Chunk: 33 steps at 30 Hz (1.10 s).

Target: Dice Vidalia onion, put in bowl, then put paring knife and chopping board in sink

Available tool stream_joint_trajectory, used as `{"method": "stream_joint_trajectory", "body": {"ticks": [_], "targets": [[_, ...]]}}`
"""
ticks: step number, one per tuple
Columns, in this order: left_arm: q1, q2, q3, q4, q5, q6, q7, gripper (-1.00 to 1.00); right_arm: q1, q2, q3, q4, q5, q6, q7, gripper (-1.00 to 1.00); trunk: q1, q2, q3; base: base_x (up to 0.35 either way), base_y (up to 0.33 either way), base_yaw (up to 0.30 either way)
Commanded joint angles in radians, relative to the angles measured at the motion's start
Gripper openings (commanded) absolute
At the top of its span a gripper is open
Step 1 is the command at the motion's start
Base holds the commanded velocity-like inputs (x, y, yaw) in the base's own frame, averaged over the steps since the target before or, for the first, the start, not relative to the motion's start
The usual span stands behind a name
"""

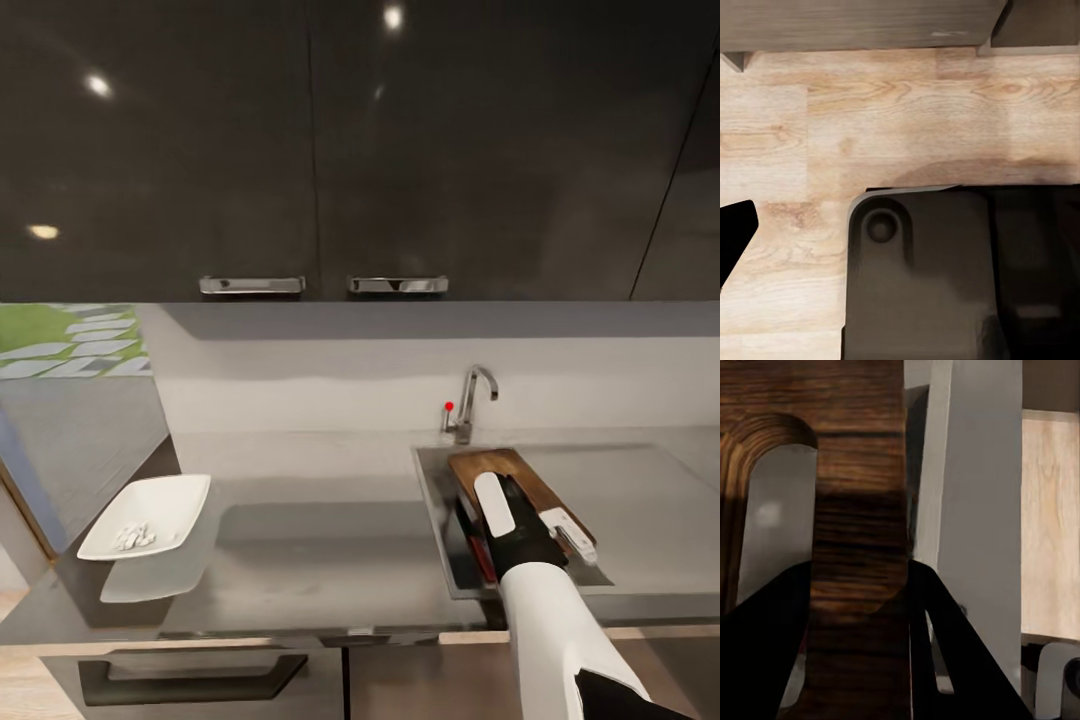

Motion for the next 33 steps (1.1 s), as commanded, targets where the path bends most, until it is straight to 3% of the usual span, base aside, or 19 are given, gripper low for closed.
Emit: {"method": "stream_joint_trajectory", "body": {"ticks": [1,33], "targets": [[0.001,0.0,-0.009,-0.001,0.009,-0.001,0.003,1.0,0.0,0.001,-0.002,-0.003,-0.002,0.009,-0.004,-1.0,0.001,-0.001,0.0,0.284,0.0,0.0],[0.0,-0.002,-0.009,0.0,0.011,-0.002,0.002,1.0,0.0,0.004,0.002,-0.002,-0.005,0.006,0.002,-1.0,0.001,-0.001,-0.046,0.076,0.0,0.0]]}}
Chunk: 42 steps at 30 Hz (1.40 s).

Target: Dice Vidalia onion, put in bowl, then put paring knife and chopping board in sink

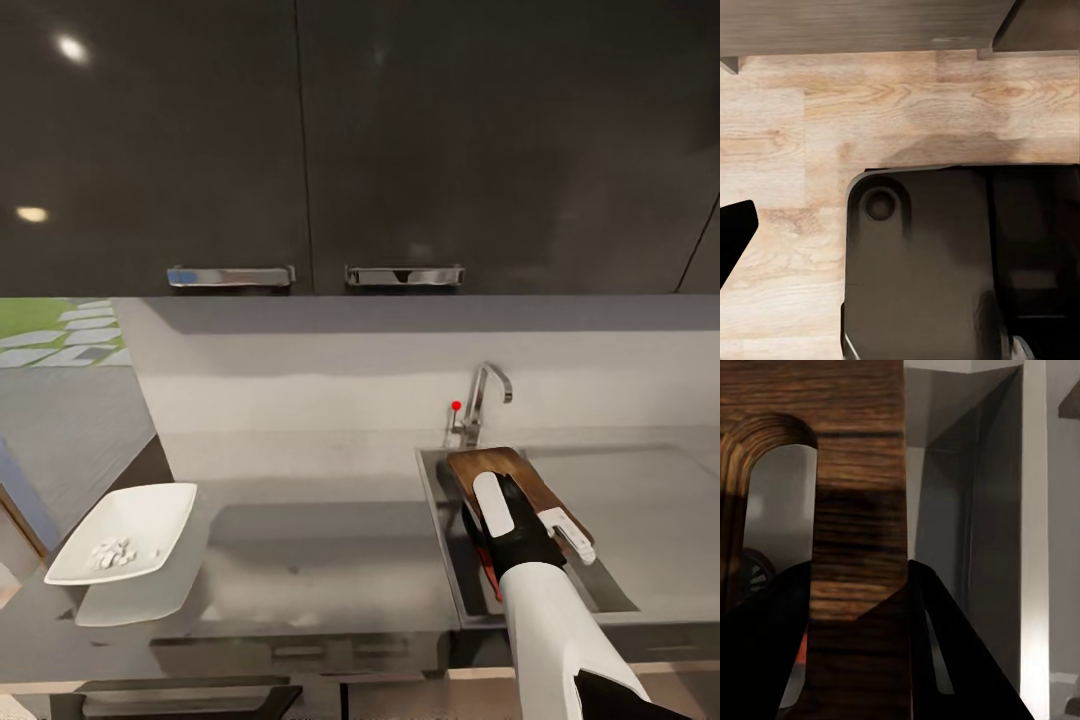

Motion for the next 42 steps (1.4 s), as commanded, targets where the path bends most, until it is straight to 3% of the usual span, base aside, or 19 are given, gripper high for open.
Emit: {"method": "stream_joint_trajectory", "body": {"ticks": [1,12,19,29,42], "targets": [[0.0,0.0,-0.009,-0.001,0.01,-0.001,0.003,1.0,-0.001,0.001,-0.002,0.001,-0.001,0.01,-0.002,-1.0,0.001,-0.002,-0.004,0.053,0.0,0.0],[0.001,0.0,-0.009,-0.001,0.01,0.0,0.003,1.0,-0.001,0.001,-0.002,0.016,0.001,-0.004,0.001,-1.0,0.001,-0.002,-0.021,0.017,0.0,0.0],[0.0,0.0,-0.009,-0.001,0.01,0.0,0.003,1.0,-0.001,0.0,-0.004,0.078,0.003,-0.039,0.064,-1.0,0.001,-0.002,-0.032,0.0,0.0,0.0],[0.001,0.0,-0.009,-0.001,0.01,0.0,0.003,1.0,-0.001,-0.009,-0.005,0.121,0.004,-0.068,0.102,-1.0,0.001,-0.002,-0.048,0.032,-0.003,0.0],[0.0,0.0,-0.009,-0.001,0.01,0.0,0.003,1.0,-0.001,-0.01,-0.005,0.129,0.006,-0.072,0.111,-1.0,0.001,-0.002,-0.069,0.077,-0.021,0.0]]}}
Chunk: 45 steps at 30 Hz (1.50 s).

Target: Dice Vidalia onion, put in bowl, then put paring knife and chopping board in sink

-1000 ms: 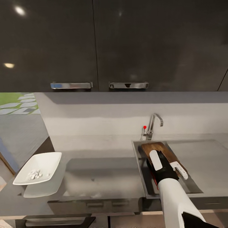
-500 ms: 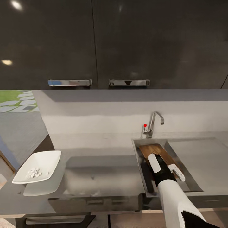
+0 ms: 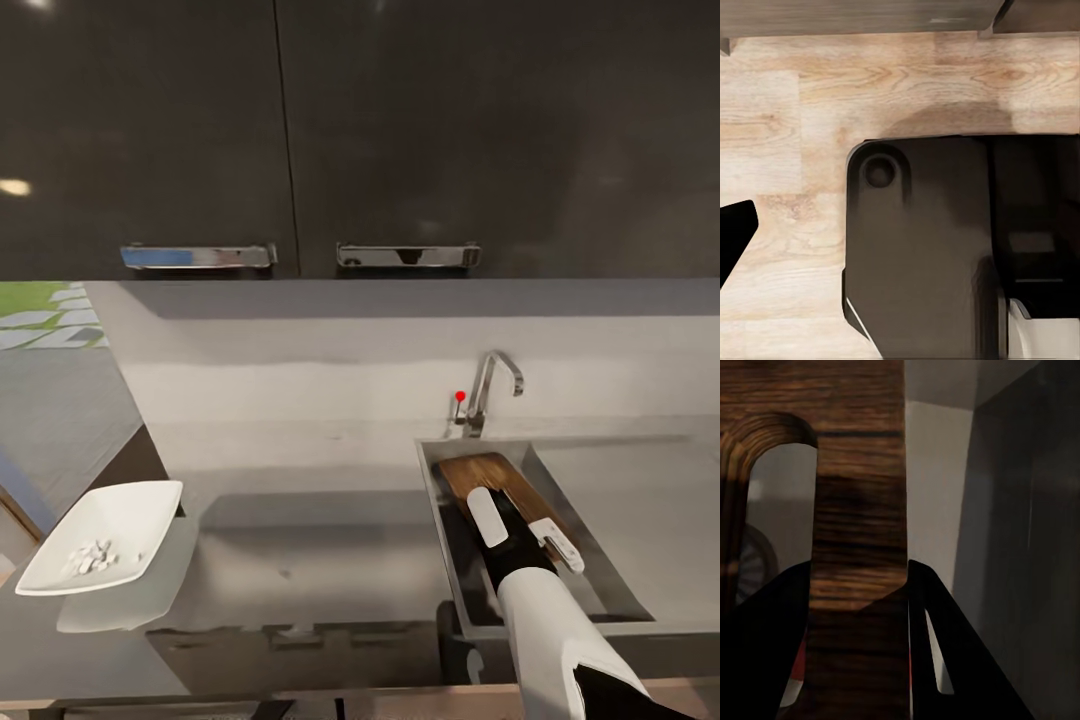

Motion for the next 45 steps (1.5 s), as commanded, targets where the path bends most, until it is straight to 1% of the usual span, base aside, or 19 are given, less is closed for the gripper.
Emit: {"method": "stream_joint_trajectory", "body": {"ticks": [1,2,5,8,23,27,28,36,40,41,43,44,45], "targets": [[0.0,0.0,-0.009,-0.001,0.01,-0.002,0.003,1.0,-0.001,0.001,-0.003,-0.001,0.0,0.005,-0.001,-1.0,0.001,-0.002,-0.004,0.0,0.0,0.0],[0.0,0.0,-0.009,-0.001,0.01,-0.002,0.003,1.0,-0.001,0.001,-0.003,0.004,0.0,0.005,0.003,-1.0,0.001,-0.002,-0.005,0.0,0.0,0.0],[0.001,0.0,-0.009,-0.001,0.01,-0.002,0.003,1.0,-0.001,-0.004,-0.011,0.046,0.0,0.004,0.049,-1.0,0.001,-0.002,-0.01,0.0,0.0,0.0],[0.0,0.0,-0.009,-0.001,0.01,-0.003,0.003,1.0,-0.001,-0.009,-0.018,0.061,0.0,0.004,0.074,-1.0,0.001,-0.002,-0.015,0.0,0.0,0.0],[0.001,0.001,-0.009,-0.001,0.01,-0.003,0.003,1.0,-0.001,-0.011,-0.021,0.07,-0.002,0.004,0.085,-1.0,0.001,-0.002,-0.039,0.0,0.0,0.0],[0.001,0.001,-0.009,-0.001,0.01,-0.003,0.003,1.0,-0.001,-0.019,-0.021,0.068,-0.003,0.004,0.083,-1.0,0.001,-0.002,-0.043,0.0,0.0,0.0],[0.0,0.001,-0.009,-0.001,0.01,-0.003,0.003,1.0,-0.001,-0.02,-0.021,0.068,-0.003,0.004,0.083,1.0,0.001,-0.002,-0.043,0.0,0.0,0.0],[0.0,0.001,-0.009,-0.001,0.01,-0.003,0.003,1.0,-0.001,-0.021,-0.021,0.066,-0.003,0.004,0.083,1.0,0.001,-0.002,-0.043,0.0,0.0,0.0],[0.001,0.001,-0.009,-0.001,0.01,-0.002,0.003,1.0,-0.001,-0.02,-0.021,0.041,-0.005,0.004,0.083,1.0,0.001,-0.002,-0.043,0.0,0.0,0.0],[0.001,0.001,-0.009,-0.001,0.01,-0.003,0.003,1.0,-0.001,-0.02,-0.019,0.021,-0.005,0.006,0.082,1.0,0.001,-0.002,-0.043,0.0,0.0,0.0],[0.001,0.001,-0.009,-0.001,0.01,-0.002,0.003,1.0,-0.001,-0.017,-0.012,-0.081,-0.006,0.019,0.081,1.0,0.001,-0.002,-0.043,0.0,0.0,0.0],[0.001,0.001,-0.009,-0.001,0.01,-0.002,0.003,1.0,-0.001,-0.014,-0.011,-0.128,-0.006,0.035,0.08,1.0,0.001,-0.002,-0.043,-0.035,0.0,0.0],[0.001,0.001,-0.009,-0.001,0.01,-0.003,0.003,1.0,-0.001,-0.011,-0.007,-0.195,-0.005,0.082,0.08,1.0,0.001,-0.002,-0.043,-0.161,0.0,0.0]]}}
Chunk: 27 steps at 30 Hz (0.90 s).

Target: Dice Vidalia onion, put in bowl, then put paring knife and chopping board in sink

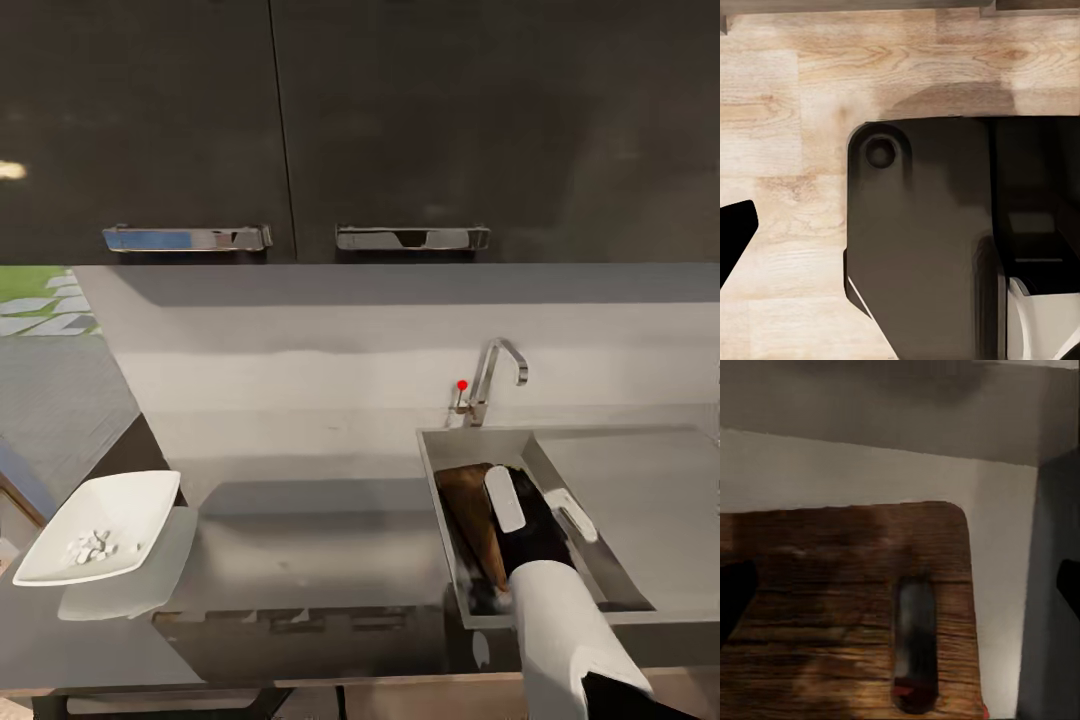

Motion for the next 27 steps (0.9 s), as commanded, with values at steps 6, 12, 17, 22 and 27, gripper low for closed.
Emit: {"method": "stream_joint_trajectory", "body": {"ticks": [6,12,17,22,27], "targets": [[0.0,0.0,-0.01,-0.001,0.01,-0.002,0.003,1.0,0.0,0.016,0.002,-0.303,0.0,0.385,0.091,1.0,0.0,-0.002,-0.002,-0.3,0.0,0.0],[0.0,0.0,-0.01,-0.001,0.01,-0.003,0.003,1.0,0.034,0.023,0.055,-0.359,0.01,0.485,0.291,1.0,0.0,-0.002,-0.002,-0.336,0.0,0.0],[0.0,0.0,-0.009,-0.001,0.01,-0.002,0.003,1.0,0.096,0.02,0.273,-0.444,0.013,0.48,0.336,1.0,0.0,-0.002,-0.002,-0.337,0.0,0.0],[0.0,0.0,-0.009,-0.001,0.01,-0.002,0.003,1.0,0.164,0.013,0.335,-0.547,0.013,0.479,0.375,1.0,0.0,-0.002,-0.002,-0.336,0.0,0.0],[0.001,0.0,-0.009,-0.001,0.01,-0.001,0.003,1.0,0.251,-0.027,0.432,-0.623,0.101,0.452,0.469,1.0,0.0,-0.002,-0.002,-0.257,0.0,0.0]]}}
